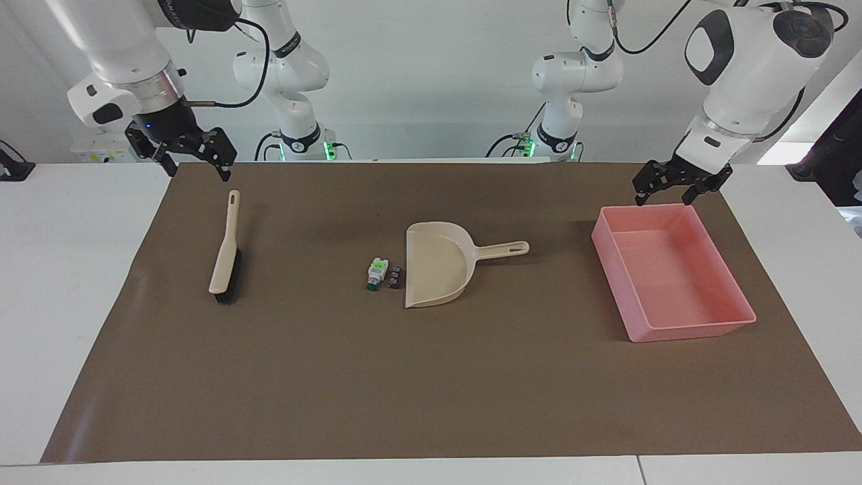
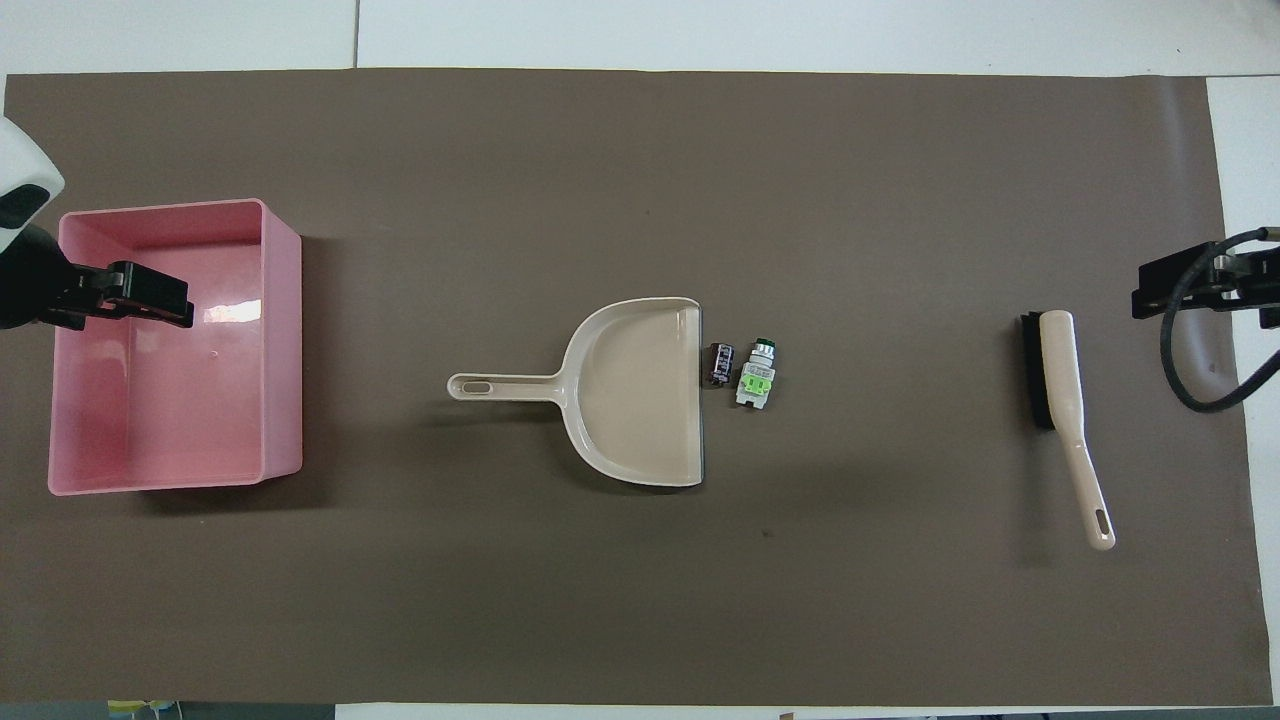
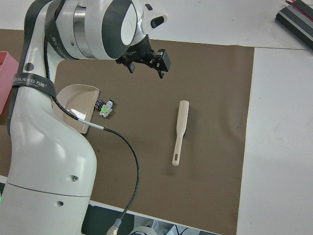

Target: Clean e-waste and dump in bin

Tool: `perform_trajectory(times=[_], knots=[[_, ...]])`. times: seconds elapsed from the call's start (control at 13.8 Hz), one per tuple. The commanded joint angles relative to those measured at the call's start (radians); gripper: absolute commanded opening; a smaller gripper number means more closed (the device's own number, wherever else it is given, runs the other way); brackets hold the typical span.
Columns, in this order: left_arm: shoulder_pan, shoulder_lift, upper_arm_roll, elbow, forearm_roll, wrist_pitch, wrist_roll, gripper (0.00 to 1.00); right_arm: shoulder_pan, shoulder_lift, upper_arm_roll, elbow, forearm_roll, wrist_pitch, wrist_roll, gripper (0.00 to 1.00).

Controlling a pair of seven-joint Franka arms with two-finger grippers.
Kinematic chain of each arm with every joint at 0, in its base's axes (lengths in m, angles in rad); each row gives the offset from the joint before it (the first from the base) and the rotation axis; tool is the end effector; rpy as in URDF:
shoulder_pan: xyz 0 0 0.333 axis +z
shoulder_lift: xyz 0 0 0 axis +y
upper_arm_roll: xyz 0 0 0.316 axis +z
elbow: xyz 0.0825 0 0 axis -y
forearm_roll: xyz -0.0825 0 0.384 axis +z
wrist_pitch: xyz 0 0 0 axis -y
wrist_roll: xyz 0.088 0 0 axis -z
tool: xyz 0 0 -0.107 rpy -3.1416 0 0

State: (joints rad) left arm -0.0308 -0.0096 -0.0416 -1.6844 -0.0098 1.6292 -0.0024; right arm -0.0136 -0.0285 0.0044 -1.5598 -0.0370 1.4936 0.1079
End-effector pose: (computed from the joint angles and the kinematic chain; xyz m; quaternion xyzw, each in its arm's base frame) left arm 0.5515 -0.0411 0.5811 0.9991 -0.0346 -0.0230 0.0038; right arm 0.5377 -0.0091 0.6387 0.9979 -0.0596 -0.0179 0.0194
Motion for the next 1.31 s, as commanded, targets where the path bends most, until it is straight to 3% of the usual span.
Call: perform_trajectory(times=[0.0,0.8,0.95,1.24], knots=[[-0.004,0.005,0.002,0.011,-0.002,0.012,-0.008,1.00,-0.003,-0.001,0.000,0.001,0.003,0.005,-0.017,1.00],[-0.018,-0.004,-0.004,-0.011,-0.003,0.006,0.009,1.00,-0.008,-0.010,0.000,-0.028,0.006,0.016,-0.017,1.00],[-0.034,-0.003,-0.006,-0.015,-0.003,0.067,0.019,1.00,-0.015,-0.056,-0.001,-0.136,0.006,0.078,-0.022,1.00],[-0.067,-0.001,-0.006,-0.015,-0.003,0.073,0.220,1.00,-0.054,-0.198,-0.012,-0.490,0.006,0.321,-0.109,1.00]])
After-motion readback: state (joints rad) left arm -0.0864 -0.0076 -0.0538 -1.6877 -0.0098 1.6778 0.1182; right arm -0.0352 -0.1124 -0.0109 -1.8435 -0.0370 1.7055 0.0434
